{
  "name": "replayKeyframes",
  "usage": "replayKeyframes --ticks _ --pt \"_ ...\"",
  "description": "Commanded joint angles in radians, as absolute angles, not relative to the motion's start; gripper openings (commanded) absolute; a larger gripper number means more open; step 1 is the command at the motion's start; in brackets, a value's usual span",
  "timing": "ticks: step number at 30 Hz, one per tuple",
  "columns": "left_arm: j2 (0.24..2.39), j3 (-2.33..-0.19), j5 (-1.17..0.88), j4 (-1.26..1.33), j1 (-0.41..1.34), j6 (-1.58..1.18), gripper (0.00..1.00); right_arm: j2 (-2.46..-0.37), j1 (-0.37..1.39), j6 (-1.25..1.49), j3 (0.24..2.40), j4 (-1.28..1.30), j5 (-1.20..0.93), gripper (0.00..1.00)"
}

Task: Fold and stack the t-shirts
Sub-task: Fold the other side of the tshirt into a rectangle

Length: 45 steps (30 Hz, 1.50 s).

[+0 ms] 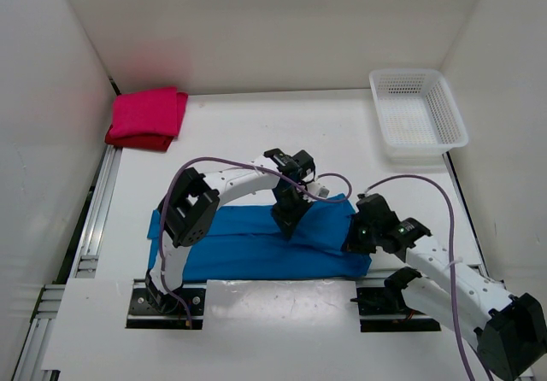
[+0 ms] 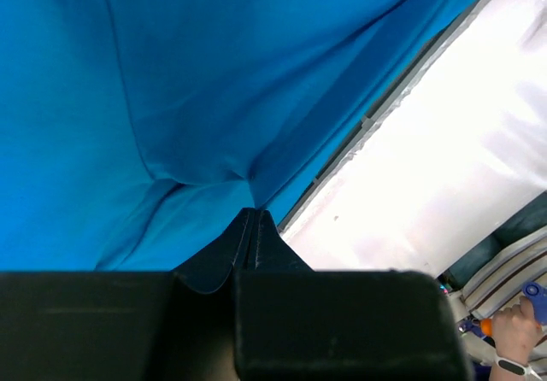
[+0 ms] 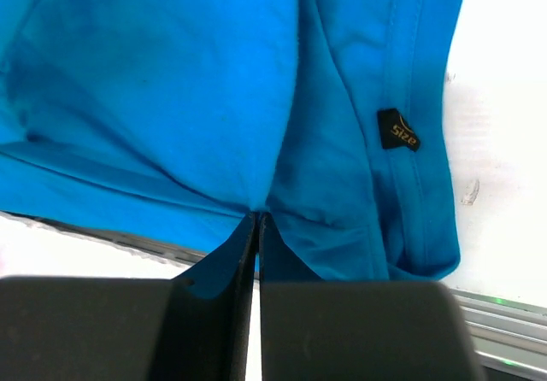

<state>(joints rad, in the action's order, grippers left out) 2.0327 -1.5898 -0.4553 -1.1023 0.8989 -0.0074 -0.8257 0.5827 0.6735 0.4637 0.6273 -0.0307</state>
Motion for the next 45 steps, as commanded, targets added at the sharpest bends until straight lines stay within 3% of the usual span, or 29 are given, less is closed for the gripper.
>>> replayKeyframes --ticks 1,10,16,19,26,30,33,37,38,41,45 --pt "1.994 -1.608 -0.491 -1.109 0.904 0.0 0.1 -0.815 0.594 0.689 0.425 0.657 -0.003 0.05" --pt "2.028 -1.608 -0.497 -1.16 0.931 0.0 0.17 -0.813 0.594 0.647 0.426 0.643 -0.028 0.32" --pt "2.014 -1.608 -0.465 -1.169 0.931 0.0 0.17 -0.565 0.594 0.598 0.488 0.643 -0.074 0.32" --pt "1.999 -1.598 -0.44 -1.169 0.931 0.0 0.18 -0.509 0.594 0.626 0.508 0.666 -0.025 0.27" --pt "1.988 -1.583 -0.433 -1.096 0.959 0.0 0.31 -0.705 0.594 0.657 0.488 0.531 -0.021 0.0" --pt "1.945 -1.476 -0.353 -0.938 1.017 0.0 0.34 -0.747 0.594 0.695 0.488 0.497 0.055 0.0" --pt "1.889 -1.425 -0.172 -0.818 1.119 0.0 0.34 -0.68 0.594 0.71 0.488 0.512 0.096 0.0" --pt "1.878 -1.42 0.079 -0.738 1.195 0.0 0.35 -0.579 0.594 0.787 0.508 0.635 0.195 0.08" --pt "1.878 -1.43 0.141 -0.738 1.207 0.0 0.35 -0.559 0.594 0.834 0.508 0.697 0.257 0.14" --pt "1.887 -1.473 0.192 -0.729 1.218 0.0 0.35 -0.52 0.594 0.894 0.552 0.824 0.33 0.16" --pt "1.887 -1.482 0.202 -0.729 1.278 0.0 0.49 -0.531 0.594 0.894 0.574 0.859 0.33 0.19"
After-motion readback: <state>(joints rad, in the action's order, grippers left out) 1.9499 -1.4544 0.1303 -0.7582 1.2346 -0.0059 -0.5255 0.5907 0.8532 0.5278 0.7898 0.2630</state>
